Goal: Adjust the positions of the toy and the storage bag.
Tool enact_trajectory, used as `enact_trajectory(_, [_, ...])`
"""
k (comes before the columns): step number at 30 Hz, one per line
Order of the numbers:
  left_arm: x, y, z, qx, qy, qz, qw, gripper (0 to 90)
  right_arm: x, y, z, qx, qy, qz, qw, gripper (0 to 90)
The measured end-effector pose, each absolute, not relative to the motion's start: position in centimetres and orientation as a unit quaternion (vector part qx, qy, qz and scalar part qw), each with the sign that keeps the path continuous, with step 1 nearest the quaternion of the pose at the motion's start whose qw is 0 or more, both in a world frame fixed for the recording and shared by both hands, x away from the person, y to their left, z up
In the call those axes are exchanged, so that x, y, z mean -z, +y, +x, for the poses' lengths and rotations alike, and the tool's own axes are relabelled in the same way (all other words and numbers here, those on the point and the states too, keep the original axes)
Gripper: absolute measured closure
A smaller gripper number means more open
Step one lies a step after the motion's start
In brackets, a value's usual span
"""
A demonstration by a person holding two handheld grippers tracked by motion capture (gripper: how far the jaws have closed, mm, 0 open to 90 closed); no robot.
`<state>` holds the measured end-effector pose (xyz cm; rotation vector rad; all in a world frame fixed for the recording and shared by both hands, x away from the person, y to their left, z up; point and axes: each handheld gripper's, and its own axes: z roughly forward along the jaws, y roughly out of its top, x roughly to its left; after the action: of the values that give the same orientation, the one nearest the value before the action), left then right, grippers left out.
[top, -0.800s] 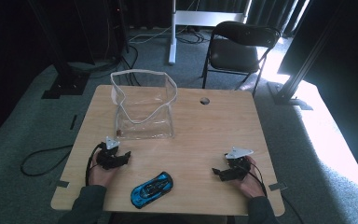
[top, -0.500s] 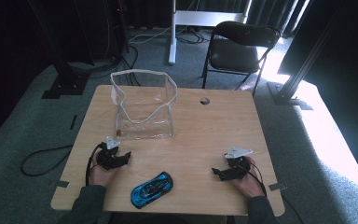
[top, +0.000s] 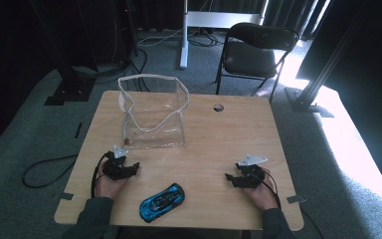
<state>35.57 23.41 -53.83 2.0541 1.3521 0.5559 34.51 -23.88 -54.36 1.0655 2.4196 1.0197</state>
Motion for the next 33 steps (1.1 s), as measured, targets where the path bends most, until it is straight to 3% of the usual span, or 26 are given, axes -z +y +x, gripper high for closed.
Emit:
enact_trajectory(3, [53.7,23.4,35.5,-0.218,0.51,0.777,0.298,34.1,53.7,-23.5,34.8,-0.326,0.849,0.389,0.146,44.7])
enact_trajectory(7, [53.6,23.4,35.6,-0.216,0.508,0.779,0.297,41.9,53.4,-22.9,35.2,-0.324,0.854,0.385,0.134,55.3])
enact_trajectory(16, [53.2,24.0,35.8,-0.206,0.521,0.773,0.298,46.6,50.9,-21.6,35.9,-0.349,0.844,0.368,0.175,54.4])
enact_trajectory(21, [52.6,24.7,36.0,-0.207,0.526,0.765,0.308,47.7,48.9,-19.5,37.0,-0.365,0.847,0.334,0.197,62.1])
enact_trajectory(33, [52.1,25.2,36.7,-0.198,0.532,0.758,0.322,52.1,48.2,-17.3,39.6,-0.403,0.842,0.32,0.163,65.2])
